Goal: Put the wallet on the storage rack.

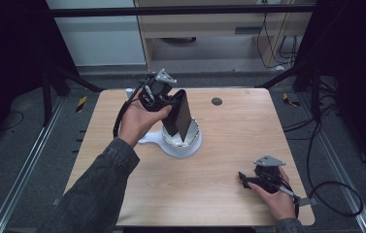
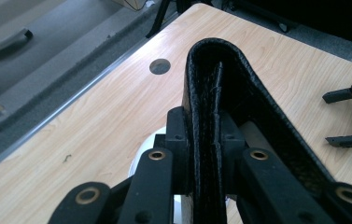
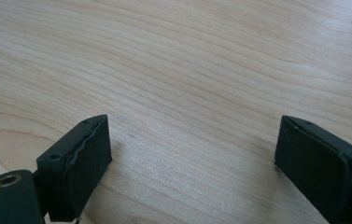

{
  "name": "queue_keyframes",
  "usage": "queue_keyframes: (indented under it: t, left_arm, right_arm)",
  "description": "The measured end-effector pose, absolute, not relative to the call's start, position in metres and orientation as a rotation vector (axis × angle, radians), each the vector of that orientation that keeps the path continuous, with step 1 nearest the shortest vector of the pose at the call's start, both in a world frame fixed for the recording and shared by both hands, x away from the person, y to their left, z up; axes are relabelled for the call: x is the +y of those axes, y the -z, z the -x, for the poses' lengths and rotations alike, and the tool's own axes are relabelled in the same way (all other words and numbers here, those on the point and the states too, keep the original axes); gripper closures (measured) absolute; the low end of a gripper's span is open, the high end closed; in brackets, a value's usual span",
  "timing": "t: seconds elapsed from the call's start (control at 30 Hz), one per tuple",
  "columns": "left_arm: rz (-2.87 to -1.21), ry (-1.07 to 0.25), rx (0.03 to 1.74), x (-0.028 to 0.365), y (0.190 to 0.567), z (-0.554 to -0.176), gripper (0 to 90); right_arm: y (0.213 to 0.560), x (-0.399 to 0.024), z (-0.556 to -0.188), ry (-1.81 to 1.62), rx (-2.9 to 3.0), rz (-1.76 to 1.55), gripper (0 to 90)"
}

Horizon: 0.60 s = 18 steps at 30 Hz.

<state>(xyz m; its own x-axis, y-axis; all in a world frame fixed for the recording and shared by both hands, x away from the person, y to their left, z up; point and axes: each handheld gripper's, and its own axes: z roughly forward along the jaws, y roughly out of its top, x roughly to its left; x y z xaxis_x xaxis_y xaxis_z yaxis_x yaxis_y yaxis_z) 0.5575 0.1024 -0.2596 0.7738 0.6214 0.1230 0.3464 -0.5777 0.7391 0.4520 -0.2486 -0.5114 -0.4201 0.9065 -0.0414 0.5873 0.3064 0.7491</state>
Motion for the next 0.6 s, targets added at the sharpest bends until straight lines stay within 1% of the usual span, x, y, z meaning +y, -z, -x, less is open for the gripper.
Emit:
queue_keyframes:
  t: [0.3, 0.6]
  left_arm:
    - [-2.239, -0.478, 0.727, 0.103, 0.266, -0.56, 79.3]
    - [-2.247, -0.475, 0.729, 0.096, 0.275, -0.565, 79.2]
  right_arm:
    - [0.512, -0.25, -0.453, -0.925, 2.12, -1.33, 10.9]
    - [0.512, -0.25, -0.452, -0.928, 2.125, -1.34, 10.8]
